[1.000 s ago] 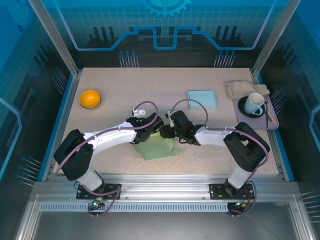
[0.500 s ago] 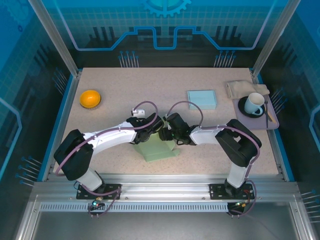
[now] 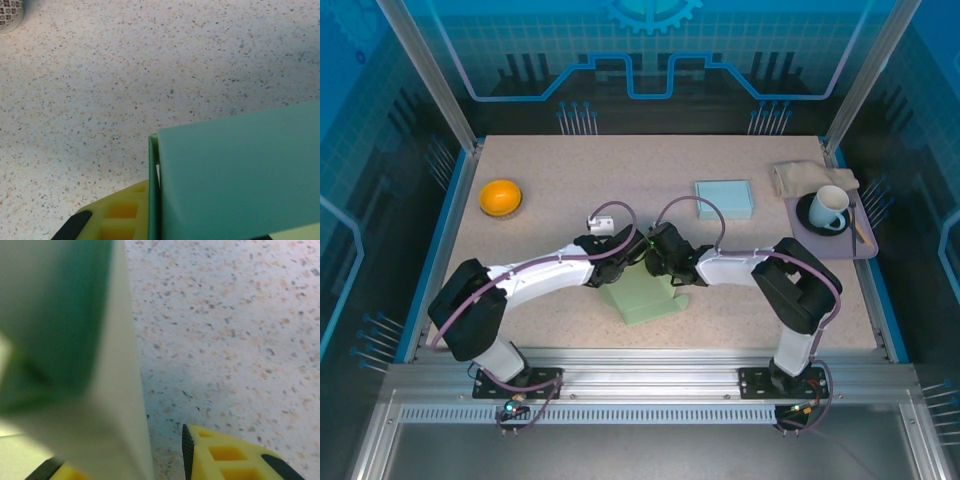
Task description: Fold the paper box
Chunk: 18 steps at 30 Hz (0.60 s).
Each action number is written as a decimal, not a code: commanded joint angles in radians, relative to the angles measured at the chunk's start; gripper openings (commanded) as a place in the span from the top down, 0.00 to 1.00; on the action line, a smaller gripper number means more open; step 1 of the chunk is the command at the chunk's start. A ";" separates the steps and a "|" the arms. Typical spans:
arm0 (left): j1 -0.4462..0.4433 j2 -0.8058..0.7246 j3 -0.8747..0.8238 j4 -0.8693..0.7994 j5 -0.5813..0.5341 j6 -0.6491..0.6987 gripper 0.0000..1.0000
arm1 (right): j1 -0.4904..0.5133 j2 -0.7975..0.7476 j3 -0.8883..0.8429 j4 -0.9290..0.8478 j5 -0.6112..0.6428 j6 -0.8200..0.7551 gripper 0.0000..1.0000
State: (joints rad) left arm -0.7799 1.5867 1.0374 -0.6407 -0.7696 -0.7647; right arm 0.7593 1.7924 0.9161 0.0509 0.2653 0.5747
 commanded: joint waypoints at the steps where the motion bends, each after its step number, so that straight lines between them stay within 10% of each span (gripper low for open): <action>1: 0.013 -0.013 0.007 -0.126 -0.067 0.015 0.88 | -0.048 -0.022 -0.059 -0.096 0.134 0.023 0.65; 8: 0.013 0.001 0.014 -0.104 -0.063 0.025 0.88 | -0.038 -0.163 -0.123 0.083 -0.120 -0.047 0.42; 18: 0.010 -0.081 -0.073 0.125 -0.047 0.120 0.91 | -0.064 -0.507 -0.123 -0.138 -0.185 -0.113 0.37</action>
State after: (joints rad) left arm -0.7696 1.5665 1.0073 -0.6212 -0.7933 -0.7029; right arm 0.7216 1.3464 0.7788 0.0284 0.0917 0.4965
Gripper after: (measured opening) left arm 0.108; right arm 0.631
